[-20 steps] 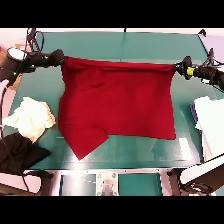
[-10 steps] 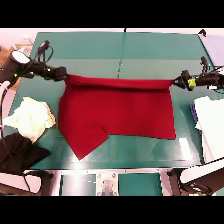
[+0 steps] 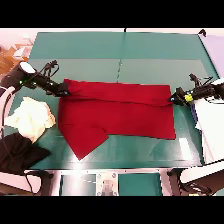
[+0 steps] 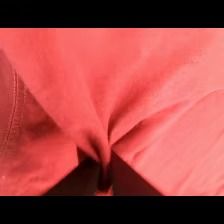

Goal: Fold the shirts.

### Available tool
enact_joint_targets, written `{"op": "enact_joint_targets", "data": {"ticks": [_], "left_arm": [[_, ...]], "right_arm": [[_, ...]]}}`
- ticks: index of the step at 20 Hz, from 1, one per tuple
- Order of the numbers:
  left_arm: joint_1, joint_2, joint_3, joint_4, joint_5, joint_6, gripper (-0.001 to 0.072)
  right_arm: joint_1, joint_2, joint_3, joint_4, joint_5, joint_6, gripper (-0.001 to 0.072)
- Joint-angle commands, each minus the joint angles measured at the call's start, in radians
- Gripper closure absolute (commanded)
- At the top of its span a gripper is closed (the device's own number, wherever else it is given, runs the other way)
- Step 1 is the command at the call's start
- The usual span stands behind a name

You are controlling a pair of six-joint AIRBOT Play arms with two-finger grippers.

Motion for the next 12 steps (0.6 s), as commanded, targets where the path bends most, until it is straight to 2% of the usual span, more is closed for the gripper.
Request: {"op": "enact_joint_targets", "data": {"ticks": [1,2,3,4,5,6,7,9,12], "left_arm": [[0.002,0.0,0.006,-0.01,-0.063,-0.061,0.0014],[0.01,0.0,0.026,-0.002,-0.138,-0.101,0.0018],[0.02,0.0,0.046,0.006,-0.22,-0.127,0.0019],[0.033,0.003,0.056,0.02,-0.306,-0.162,0.0072],[0.045,0.01,0.056,0.04,-0.376,-0.177,0.032],[0.052,0.031,0.044,0.078,-0.434,-0.177,0.0629],[0.052,0.069,0.014,0.125,-0.454,-0.185,0.0684],[0.052,0.201,-0.108,0.212,-0.409,-0.214,0.0684],[0.052,0.466,-0.39,0.226,-0.274,-0.245,0.0684]], "right_arm": [[-0.003,0.003,0.04,-0.149,0.097,0.133,0.0404],[-0.005,0.013,0.072,-0.254,0.157,0.217,0.0404],[-0.008,0.032,0.092,-0.341,0.207,0.28,0.0455],[-0.01,0.061,0.093,-0.397,0.239,0.312,0.064],[-0.011,0.098,0.076,-0.439,0.253,0.343,0.0697],[-0.014,0.147,0.032,-0.456,0.252,0.373,0.0699],[-0.019,0.201,-0.029,-0.45,0.244,0.386,0.0699],[-0.031,0.35,-0.21,-0.449,0.189,0.388,0.0699],[-0.075,0.601,-0.517,-0.421,0.134,0.419,0.0699]]}}
